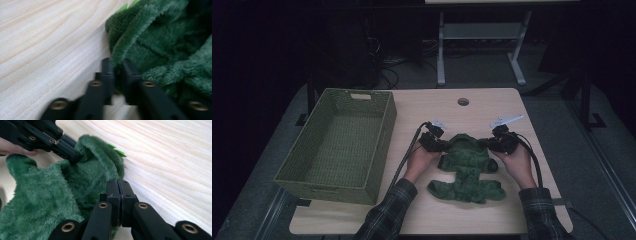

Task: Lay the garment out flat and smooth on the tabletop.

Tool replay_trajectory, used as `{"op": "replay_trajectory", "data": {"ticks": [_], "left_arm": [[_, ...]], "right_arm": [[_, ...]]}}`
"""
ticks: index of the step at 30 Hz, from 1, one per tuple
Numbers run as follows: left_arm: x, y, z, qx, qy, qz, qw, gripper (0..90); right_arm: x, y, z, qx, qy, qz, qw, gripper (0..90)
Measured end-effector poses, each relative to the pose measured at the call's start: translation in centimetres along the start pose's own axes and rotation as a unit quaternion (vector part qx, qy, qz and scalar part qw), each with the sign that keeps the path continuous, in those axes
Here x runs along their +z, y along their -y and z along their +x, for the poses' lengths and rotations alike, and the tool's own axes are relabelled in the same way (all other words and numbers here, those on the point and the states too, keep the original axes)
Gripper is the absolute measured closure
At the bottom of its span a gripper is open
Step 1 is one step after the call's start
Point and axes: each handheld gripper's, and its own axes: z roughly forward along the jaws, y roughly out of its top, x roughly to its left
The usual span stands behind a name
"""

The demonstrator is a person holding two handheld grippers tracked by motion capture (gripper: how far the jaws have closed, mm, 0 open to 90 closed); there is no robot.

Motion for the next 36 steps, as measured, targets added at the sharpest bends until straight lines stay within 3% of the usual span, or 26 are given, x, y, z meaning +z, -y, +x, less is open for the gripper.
{"op": "replay_trajectory", "data": {"ticks": [5, 7, 10, 13, 15, 25, 27, 29, 34, 36], "left_arm": [[-1.3, -0.5, 0.1, 0.011, -0.017, -0.014, 0.9997, 87.7], [-2.4, -1.0, 0.2, 0.024, -0.035, -0.025, 0.9988, 87.6], [-4.0, -1.9, 0.3, 0.053, -0.065, -0.039, 0.9958, 87.6], [-4.5, -2.5, 0.2, 0.071, -0.082, -0.042, 0.9932, 87.5], [-3.9, -2.5, 0.1, 0.081, -0.091, -0.036, 0.9919, 87.2], [-0.1, -1.2, 0.8, 0.089, -0.078, -0.005, 0.9930, 83.8], [0.4, -1.0, 1.1, 0.085, -0.076, 0.004, 0.9935, 82.7], [0.6, -0.9, 1.5, 0.073, -0.072, -0.005, 0.9947, 82.4], [1.1, -1.5, 2.2, 0.068, -0.085, -0.011, 0.9940, 77.2], [1.0, -1.5, 2.4, 0.053, -0.078, -0.017, 0.9954, 75.5]], "right_arm": [[-0.5, -0.1, 0.2, -0.008, 0.004, -0.006, 0.9999, 88.2], [-0.8, -0.2, 0.2, -0.008, 0.008, -0.013, 0.9998, 88.3], [-1.1, -0.4, 0.3, -0.011, 0.010, -0.024, 0.9996, 88.6], [-0.8, -0.4, 0.2, -0.012, 0.011, -0.028, 0.9995, 88.8], [-0.2, -0.4, 0.1, -0.009, 0.023, -0.024, 0.9994, 88.9], [2.9, 0.9, -2.1, 0.014, 0.062, 0.017, 0.9979, 88.8], [3.2, 1.1, -2.3, 0.011, 0.064, 0.022, 0.9976, 88.8], [3.4, 1.2, -2.4, 0.012, 0.065, 0.018, 0.9976, 88.9], [3.8, 0.9, -2.6, 0.012, 0.086, 0.010, 0.9962, 88.8], [3.9, 0.8, -2.9, 0.019, 0.086, 0.004, 0.9961, 87.4]]}}
